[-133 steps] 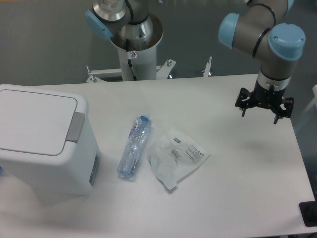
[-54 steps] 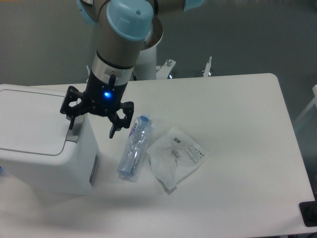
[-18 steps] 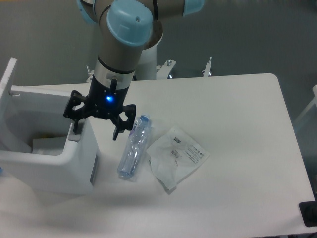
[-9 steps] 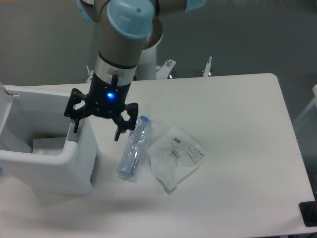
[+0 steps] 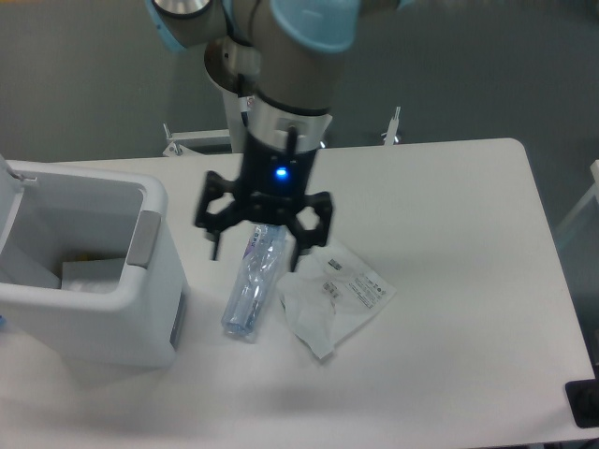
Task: Open the trash can
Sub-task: 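Lift the gripper away from the opened trash can toward the water bottle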
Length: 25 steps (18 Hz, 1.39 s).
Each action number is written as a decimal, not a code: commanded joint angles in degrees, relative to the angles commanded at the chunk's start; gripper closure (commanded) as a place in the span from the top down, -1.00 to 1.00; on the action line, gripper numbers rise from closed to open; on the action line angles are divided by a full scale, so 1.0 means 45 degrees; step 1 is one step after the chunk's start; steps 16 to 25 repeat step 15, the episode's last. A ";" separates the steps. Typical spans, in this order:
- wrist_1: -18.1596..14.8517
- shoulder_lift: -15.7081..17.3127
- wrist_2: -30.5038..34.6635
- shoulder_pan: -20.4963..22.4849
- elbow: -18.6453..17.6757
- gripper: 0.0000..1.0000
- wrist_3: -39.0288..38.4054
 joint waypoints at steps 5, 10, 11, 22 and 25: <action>0.0371 -0.1055 0.1291 0.1132 0.0038 1.00 0.1076; 0.0293 -0.1719 0.1587 0.1974 -0.0098 1.00 0.4626; 0.0293 -0.1836 0.1664 0.2207 -0.0176 1.00 0.5291; 0.0157 -0.1935 0.3342 0.2716 -0.0254 1.00 0.7735; 0.0157 -0.1935 0.3342 0.2716 -0.0254 1.00 0.7735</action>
